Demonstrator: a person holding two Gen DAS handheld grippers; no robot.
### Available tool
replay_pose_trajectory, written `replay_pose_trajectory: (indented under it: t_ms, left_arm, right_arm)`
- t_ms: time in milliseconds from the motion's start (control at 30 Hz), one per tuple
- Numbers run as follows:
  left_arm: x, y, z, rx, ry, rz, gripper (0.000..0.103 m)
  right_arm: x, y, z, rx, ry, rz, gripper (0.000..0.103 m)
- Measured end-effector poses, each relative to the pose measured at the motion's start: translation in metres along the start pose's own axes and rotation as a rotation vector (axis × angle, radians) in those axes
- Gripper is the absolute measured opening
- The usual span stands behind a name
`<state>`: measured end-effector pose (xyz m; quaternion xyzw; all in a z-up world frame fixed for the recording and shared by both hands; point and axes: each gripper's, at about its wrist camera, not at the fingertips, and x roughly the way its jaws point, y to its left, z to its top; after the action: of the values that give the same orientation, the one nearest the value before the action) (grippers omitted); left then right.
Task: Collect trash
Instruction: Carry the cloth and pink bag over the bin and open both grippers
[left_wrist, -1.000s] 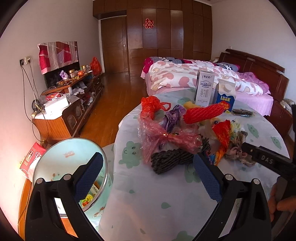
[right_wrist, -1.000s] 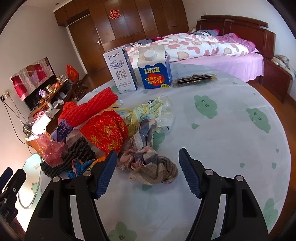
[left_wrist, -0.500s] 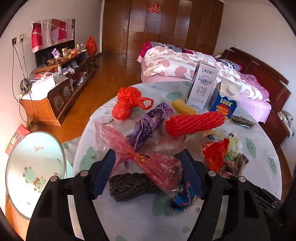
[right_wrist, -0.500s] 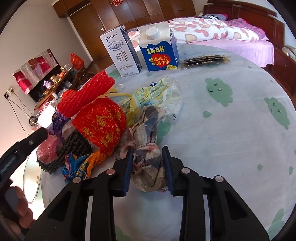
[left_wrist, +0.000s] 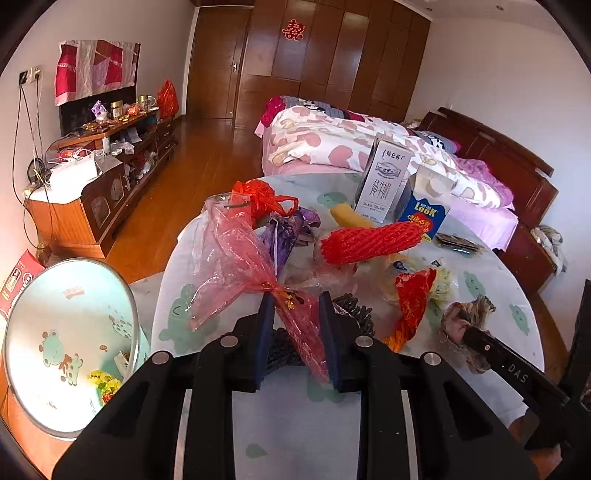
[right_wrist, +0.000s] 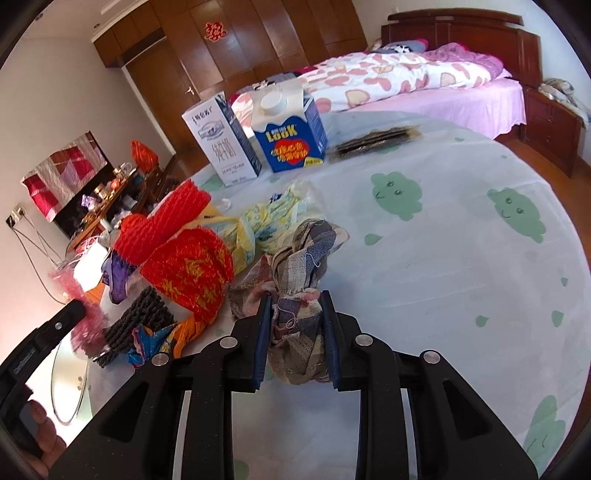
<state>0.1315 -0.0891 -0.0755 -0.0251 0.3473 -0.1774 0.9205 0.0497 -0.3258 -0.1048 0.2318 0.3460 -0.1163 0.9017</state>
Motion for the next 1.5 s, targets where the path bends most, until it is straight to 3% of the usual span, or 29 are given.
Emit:
replay_pose_trajectory:
  t_ms: [200, 633, 1100, 1500]
  left_arm:
    - [-0.037, 0.009, 0.0, 0.014, -0.058, 0.022, 0.025]
    - [-0.072, 0.058, -0.011, 0.003, -0.065, 0.189, 0.025]
    - [-0.082, 0.127, -0.017, -0.083, -0.058, 0.293, 0.025]
    - [-0.071, 0.184, -0.024, -0.149, 0.005, 0.385, 0.025]
  right_arm:
    - [-0.018, 0.016, -0.003, -0.076, -0.09, -0.045, 0.026]
    - [-0.051, 0.083, -0.015, -0.206, -0.138, 0.052, 0.026]
    - [-0.047, 0.184, -0.043, -0.402, -0.105, 0.166, 0.026]
    - [-0.019, 0.268, -0.067, -0.537, -0.021, 0.265, 0.026]
